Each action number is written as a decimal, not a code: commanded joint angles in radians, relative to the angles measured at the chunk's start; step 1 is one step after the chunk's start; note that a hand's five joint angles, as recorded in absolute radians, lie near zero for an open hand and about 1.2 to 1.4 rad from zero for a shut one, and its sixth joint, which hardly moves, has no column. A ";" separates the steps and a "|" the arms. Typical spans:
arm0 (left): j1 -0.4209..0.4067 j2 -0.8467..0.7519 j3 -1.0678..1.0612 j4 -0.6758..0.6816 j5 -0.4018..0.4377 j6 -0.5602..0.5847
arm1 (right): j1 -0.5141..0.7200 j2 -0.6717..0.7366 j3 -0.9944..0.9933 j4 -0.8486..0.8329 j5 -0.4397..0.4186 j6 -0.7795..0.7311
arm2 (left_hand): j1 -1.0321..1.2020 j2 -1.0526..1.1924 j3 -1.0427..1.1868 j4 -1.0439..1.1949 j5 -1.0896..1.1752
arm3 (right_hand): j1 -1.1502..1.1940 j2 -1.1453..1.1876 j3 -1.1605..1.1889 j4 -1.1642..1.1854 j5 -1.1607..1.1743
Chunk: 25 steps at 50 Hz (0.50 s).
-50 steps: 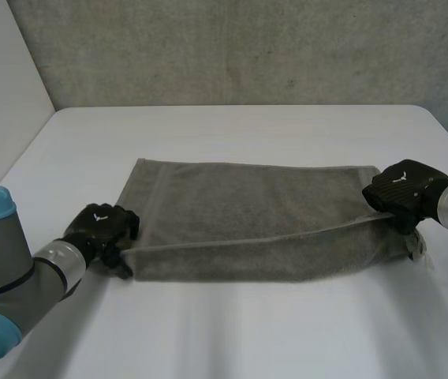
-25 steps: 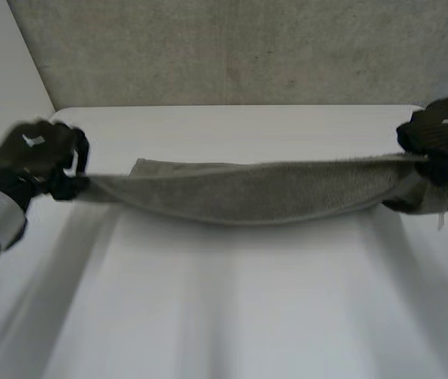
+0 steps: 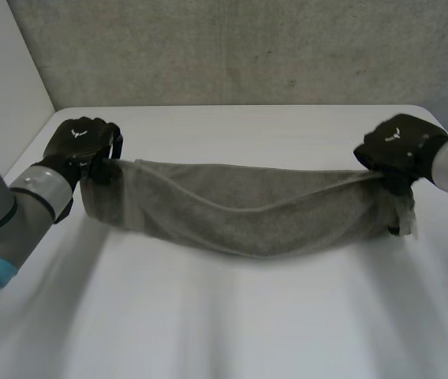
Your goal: Fold the towel.
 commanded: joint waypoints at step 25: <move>0.025 -0.001 0.348 0.324 -0.135 -0.166 | 0.095 0.065 -0.317 -0.424 -0.139 0.175 | 0.047 0.040 0.019 0.038 0.027 | 0.067 0.056 0.053 0.066 0.048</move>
